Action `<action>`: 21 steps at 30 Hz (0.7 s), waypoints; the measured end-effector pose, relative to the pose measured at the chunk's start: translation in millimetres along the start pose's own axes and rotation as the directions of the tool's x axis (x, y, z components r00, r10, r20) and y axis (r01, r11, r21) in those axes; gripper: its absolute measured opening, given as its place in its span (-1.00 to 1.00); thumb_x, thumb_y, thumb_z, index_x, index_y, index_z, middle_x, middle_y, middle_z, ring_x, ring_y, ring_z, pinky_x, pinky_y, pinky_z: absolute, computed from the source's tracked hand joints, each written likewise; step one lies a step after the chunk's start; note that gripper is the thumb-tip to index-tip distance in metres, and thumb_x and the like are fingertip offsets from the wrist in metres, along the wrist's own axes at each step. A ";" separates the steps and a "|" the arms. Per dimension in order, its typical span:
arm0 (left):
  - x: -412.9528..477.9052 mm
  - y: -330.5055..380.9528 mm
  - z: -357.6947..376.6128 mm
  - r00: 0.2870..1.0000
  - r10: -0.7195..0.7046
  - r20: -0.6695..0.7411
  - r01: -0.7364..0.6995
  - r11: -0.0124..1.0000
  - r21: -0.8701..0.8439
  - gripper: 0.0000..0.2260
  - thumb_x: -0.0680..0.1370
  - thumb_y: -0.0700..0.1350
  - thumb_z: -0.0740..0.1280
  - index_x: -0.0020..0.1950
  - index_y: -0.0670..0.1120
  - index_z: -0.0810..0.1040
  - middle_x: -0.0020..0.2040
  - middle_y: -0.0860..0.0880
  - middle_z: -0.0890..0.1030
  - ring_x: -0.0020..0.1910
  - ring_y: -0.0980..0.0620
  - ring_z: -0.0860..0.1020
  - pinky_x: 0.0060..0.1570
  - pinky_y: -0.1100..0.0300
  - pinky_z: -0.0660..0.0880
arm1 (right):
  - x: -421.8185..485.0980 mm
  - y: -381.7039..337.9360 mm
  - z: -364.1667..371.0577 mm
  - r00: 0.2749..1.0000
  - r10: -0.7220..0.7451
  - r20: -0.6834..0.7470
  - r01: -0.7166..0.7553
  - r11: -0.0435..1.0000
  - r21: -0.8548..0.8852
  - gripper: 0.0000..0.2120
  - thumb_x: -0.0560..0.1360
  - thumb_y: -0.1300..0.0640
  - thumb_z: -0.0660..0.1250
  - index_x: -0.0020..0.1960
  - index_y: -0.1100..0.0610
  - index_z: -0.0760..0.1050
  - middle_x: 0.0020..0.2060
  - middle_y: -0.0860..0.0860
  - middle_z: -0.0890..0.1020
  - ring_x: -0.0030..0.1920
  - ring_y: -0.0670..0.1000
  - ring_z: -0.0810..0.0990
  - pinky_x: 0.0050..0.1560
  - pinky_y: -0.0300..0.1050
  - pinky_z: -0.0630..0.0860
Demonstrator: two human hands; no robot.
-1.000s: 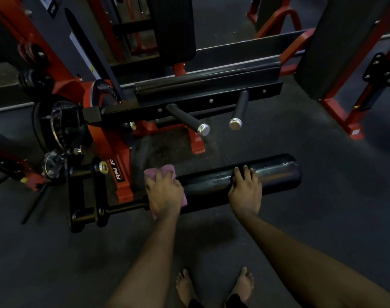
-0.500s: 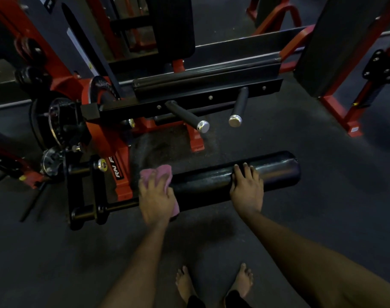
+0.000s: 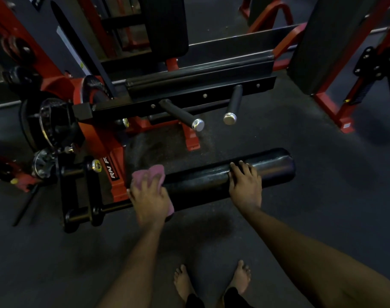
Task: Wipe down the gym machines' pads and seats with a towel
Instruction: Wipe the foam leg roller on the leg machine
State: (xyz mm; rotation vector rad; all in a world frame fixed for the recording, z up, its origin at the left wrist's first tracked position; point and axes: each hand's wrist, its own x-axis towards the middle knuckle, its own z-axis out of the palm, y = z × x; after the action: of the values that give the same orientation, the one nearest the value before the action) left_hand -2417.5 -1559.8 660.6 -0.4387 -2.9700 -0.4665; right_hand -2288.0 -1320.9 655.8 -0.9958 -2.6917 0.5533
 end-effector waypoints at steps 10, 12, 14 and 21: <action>-6.7 111.1 26.5 0.996 0.035 0.079 -0.031 0.998 -0.049 -0.64 0.50 -0.04 0.30 0.30 0.03 0.56 0.35 -0.07 0.53 0.37 -0.32 0.36 0.15 -0.10 0.52 | 5.7 38.0 -28.8 0.965 0.247 -0.088 -0.197 0.904 0.380 -0.43 0.50 0.41 0.25 0.49 0.16 0.42 0.52 0.05 0.36 0.51 0.03 0.30 0.55 -0.02 0.26; -16.4 161.2 33.2 0.980 0.135 0.144 -0.116 0.984 -0.132 -0.61 0.49 -0.02 0.29 0.32 0.06 0.55 0.37 -0.04 0.51 0.39 -0.32 0.36 0.17 -0.10 0.53 | 10.3 47.9 -33.5 0.956 0.289 -0.047 -0.259 0.909 0.326 -0.46 0.50 0.39 0.25 0.46 0.18 0.44 0.51 0.08 0.37 0.51 0.09 0.31 0.53 0.04 0.30; -24.6 205.2 39.0 0.964 0.183 0.192 -0.149 0.973 -0.178 -0.58 0.48 -0.02 0.31 0.35 0.08 0.53 0.42 0.00 0.46 0.43 -0.32 0.30 0.19 -0.11 0.52 | 15.6 57.2 -40.9 0.965 0.260 -0.012 -0.246 0.926 0.288 -0.47 0.48 0.41 0.24 0.42 0.17 0.50 0.45 0.08 0.46 0.46 0.10 0.39 0.47 0.06 0.39; -14.7 171.0 41.1 0.910 0.372 0.183 -0.350 0.926 -0.143 -0.58 0.54 0.00 0.30 0.42 0.11 0.49 0.51 0.02 0.38 0.47 -0.28 0.26 0.18 -0.10 0.54 | 21.0 45.1 -46.4 0.972 0.233 -0.003 -0.233 0.970 0.071 -0.63 0.47 0.33 0.28 0.25 0.16 0.55 0.32 0.11 0.52 0.32 0.15 0.47 0.13 0.08 0.56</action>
State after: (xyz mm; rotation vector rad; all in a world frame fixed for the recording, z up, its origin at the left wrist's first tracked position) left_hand -2355.0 -1394.9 668.1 -1.0898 -2.9571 -0.5678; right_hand -2262.4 -1262.9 680.4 -1.3004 -2.5418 0.6775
